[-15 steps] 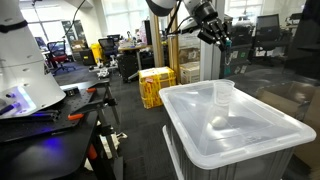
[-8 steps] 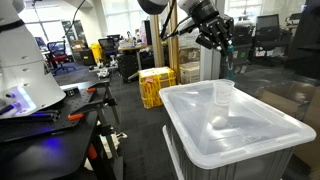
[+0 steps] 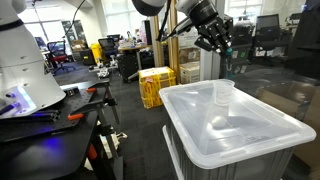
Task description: Take the marker out of the cup and put it on the storage box
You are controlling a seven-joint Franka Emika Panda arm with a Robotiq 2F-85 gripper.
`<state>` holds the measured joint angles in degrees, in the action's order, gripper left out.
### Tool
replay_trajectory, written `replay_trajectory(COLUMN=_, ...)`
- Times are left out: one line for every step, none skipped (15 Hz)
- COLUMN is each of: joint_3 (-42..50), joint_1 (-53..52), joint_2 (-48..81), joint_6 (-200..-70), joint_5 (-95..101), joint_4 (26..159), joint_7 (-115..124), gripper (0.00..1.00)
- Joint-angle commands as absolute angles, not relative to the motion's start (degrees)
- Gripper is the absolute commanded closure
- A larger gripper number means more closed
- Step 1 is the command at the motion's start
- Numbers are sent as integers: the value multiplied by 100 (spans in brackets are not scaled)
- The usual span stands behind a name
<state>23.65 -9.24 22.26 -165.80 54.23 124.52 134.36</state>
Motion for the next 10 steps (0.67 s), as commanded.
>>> replay_trajectory(joint_3=2372, joint_1=-857, joint_2=2063, joint_6=-16857, joint_5=5415, joint_4=12655, joint_7=13479, gripper=96)
replay_trajectory(joint_3=2376, joint_1=-859, joint_2=2072, joint_6=-16873, joint_5=5415, joint_4=12660, joint_7=13498, gripper=58)
replay_trajectory(joint_3=2377, joint_1=-857, joint_2=2072, joint_6=-16890, joint_5=5413, joint_4=12676, joint_7=13502, gripper=56)
replay_trajectory(joint_3=2390, joint_1=-862, joint_2=2068, joint_6=-16909, joint_5=5431, joint_4=12690, joint_7=13525, gripper=49)
replay_trajectory(joint_3=2407, joint_1=-874, joint_2=2059, joint_6=-16926, joint_5=5455, joint_4=12703, joint_7=13554, gripper=43)
replay_trajectory(joint_3=2425, joint_1=-896, joint_2=2042, joint_6=-16918, joint_5=5479, joint_4=12714, joint_7=13582, gripper=35)
replay_trajectory(joint_3=2427, joint_1=-900, joint_2=2037, joint_6=-16924, joint_5=5480, joint_4=12719, joint_7=13581, gripper=28)
replay_trajectory(joint_3=2429, joint_1=-907, joint_2=2026, joint_6=-16918, joint_5=5481, joint_4=12723, joint_7=13579, gripper=19)
replay_trajectory(joint_3=2432, joint_1=-917, joint_2=2017, joint_6=-16913, joint_5=5486, joint_4=12725, joint_7=13583, gripper=13)
replay_trajectory(joint_3=2432, joint_1=-928, joint_2=2008, joint_6=-16902, joint_5=5496, joint_4=12722, joint_7=13580, gripper=6)
